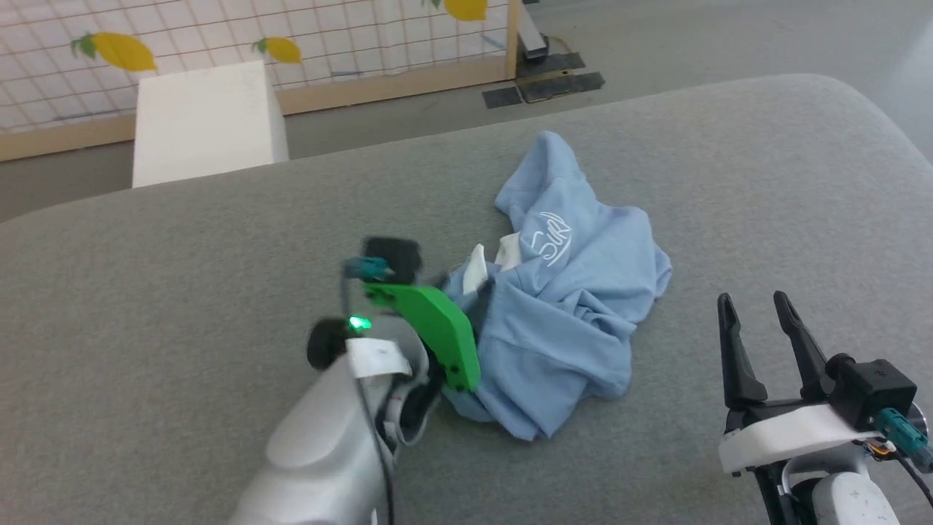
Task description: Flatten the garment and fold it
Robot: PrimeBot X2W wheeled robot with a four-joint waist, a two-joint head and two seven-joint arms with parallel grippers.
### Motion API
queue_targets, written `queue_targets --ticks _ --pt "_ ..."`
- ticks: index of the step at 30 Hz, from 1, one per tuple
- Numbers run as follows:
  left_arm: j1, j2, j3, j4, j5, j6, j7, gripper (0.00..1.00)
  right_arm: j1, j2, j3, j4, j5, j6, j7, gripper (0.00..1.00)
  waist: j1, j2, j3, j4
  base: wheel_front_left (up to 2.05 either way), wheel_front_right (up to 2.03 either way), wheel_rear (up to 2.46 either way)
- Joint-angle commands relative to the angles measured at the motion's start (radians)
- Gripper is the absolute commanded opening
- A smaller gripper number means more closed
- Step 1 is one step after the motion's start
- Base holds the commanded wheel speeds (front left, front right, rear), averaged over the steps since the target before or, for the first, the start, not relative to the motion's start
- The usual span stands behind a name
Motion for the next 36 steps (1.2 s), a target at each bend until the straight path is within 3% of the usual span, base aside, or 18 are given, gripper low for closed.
queue_targets --ticks 1,7,12,14,20,25,32,33,34,36 --pt "0.023 0.017 0.024 -0.030 0.011 0.004 -0.063 1.00 0.008 0.000 0.001 -0.008 -0.001 -0.002 -0.003 1.00 0.0000 -0.0001 -0.003 0.032 0.00 0.00 0.00" --pt "0.117 0.095 0.120 -0.170 0.085 0.064 -0.386 1.00 0.009 0.000 -0.011 -0.021 -0.019 -0.002 0.005 1.00 0.0000 -0.0001 -0.016 0.096 0.00 0.00 0.00" --pt "0.226 0.126 0.241 -0.321 0.198 0.128 -0.426 1.00 -0.028 0.000 -0.043 -0.033 -0.061 -0.002 0.033 1.00 0.0000 -0.0001 -0.001 0.154 0.00 0.00 0.00" --pt "0.272 0.119 0.285 -0.382 0.252 0.135 -0.426 1.00 -0.061 0.000 -0.058 -0.022 -0.089 -0.002 0.057 1.00 0.0000 -0.0001 0.014 0.174 0.00 0.00 0.00" --pt "0.387 0.059 0.405 -0.518 0.389 0.095 -0.427 1.00 -0.230 0.000 -0.164 0.139 -0.118 -0.002 0.237 1.00 0.0000 -0.0001 0.076 0.236 0.00 0.00 0.00" --pt "0.409 0.013 0.461 -0.556 0.438 0.048 -0.427 1.00 -0.368 -0.020 -0.235 0.292 -0.192 -0.002 0.404 1.00 0.0000 -0.0001 0.135 0.276 0.00 0.00 0.00" --pt "0.396 -0.015 0.505 -0.559 0.460 -0.002 -0.427 1.00 -0.467 -0.018 -0.283 0.485 -0.203 -0.002 0.751 0.97 0.0000 -0.0001 0.179 0.293 0.00 0.00 0.00" --pt "0.395 -0.016 0.507 -0.556 0.461 -0.006 -0.427 1.00 -0.469 -0.018 -0.278 0.491 -0.196 -0.002 0.781 0.44 0.0000 -0.0001 0.179 0.292 0.00 0.00 0.00" --pt "0.394 -0.017 0.511 -0.552 0.463 -0.009 -0.427 1.00 -0.466 -0.022 -0.267 0.492 -0.193 -0.002 0.805 0.00 0.0000 -0.0001 0.175 0.289 0.00 0.00 0.00" --pt "0.397 -0.019 0.518 -0.545 0.463 -0.012 -0.427 1.00 -0.449 -0.028 -0.252 0.476 -0.178 -0.002 0.823 0.00 0.0000 -0.0001 0.165 0.281 0.00 0.00 0.00"
